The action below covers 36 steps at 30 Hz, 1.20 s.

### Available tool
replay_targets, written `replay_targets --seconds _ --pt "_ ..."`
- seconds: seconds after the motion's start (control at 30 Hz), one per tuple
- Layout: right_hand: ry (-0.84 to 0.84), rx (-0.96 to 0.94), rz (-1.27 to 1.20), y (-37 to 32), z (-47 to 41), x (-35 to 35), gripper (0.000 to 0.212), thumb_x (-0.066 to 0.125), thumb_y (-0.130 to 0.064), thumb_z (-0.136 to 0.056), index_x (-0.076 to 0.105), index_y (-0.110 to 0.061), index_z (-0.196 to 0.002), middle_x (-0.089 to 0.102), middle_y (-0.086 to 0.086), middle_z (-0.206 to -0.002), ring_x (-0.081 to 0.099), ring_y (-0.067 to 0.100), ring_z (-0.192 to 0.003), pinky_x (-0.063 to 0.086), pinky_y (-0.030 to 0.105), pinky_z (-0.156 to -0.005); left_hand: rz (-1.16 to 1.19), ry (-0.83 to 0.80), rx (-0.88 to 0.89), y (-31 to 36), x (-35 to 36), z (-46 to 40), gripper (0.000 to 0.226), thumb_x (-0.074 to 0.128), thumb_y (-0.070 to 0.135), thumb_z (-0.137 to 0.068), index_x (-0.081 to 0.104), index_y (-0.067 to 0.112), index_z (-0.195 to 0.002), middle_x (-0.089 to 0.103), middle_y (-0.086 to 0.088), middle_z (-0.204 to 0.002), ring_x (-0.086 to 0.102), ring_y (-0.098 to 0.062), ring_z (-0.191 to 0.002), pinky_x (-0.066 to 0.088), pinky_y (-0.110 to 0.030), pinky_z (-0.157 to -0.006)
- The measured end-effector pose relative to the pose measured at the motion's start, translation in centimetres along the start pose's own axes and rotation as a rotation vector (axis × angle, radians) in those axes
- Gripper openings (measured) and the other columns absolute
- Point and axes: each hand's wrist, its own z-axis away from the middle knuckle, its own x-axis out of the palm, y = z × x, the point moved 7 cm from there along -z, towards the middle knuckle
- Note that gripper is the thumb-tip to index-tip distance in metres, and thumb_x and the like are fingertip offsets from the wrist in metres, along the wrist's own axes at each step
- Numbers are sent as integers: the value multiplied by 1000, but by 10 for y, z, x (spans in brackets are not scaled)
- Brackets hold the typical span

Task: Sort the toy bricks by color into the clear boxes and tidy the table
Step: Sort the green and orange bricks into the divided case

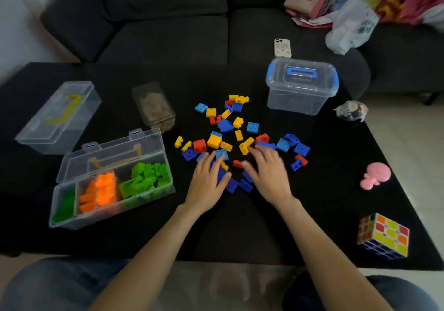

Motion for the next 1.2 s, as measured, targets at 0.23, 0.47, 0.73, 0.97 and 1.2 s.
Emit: replay_targets --seconds 0.23,0.47,0.73,0.97,1.2 --pt "28 502 -11 96 -12 -16 54 34 -50 -97 24 -34 -147 15 5 -158 5 34 -145 3 55 -115 -75 228 -190 -37 -31 -25 56 43 43 -95 31 21 -145 19 -13 -155 9 -32 -144 13 -47 -115" --pt "-96 337 -207 66 -52 16 54 33 -50 -97 21 -34 -148 13 2 -159 1 25 -147 -1 46 -117 39 163 -342 -53 -22 -54 61 41 46 -96 23 20 -148 11 -9 -158 1 -27 -145 12 -43 -116" --pt "-227 134 -383 18 -67 28 48 36 -45 -98 37 -28 -143 25 0 -155 11 20 -146 6 41 -118 144 121 -104 -23 -21 -52 51 45 40 -96 36 20 -142 38 -1 -147 31 -17 -137 28 -44 -113" --pt "-133 -128 -283 -47 -103 -10 25 50 -23 -96 62 -20 -117 56 -2 -125 48 11 -118 35 19 -94 155 195 48 -18 -119 -31 34 51 27 -95 53 26 -129 59 10 -123 51 -6 -117 40 -25 -96" --pt "-195 -473 -231 -216 -147 20 22 51 -19 -93 66 -18 -108 69 4 -106 64 22 -98 49 34 -82 116 386 -103 -151 -231 -9 30 62 19 -88 61 22 -118 67 8 -103 62 -5 -98 49 -29 -87"
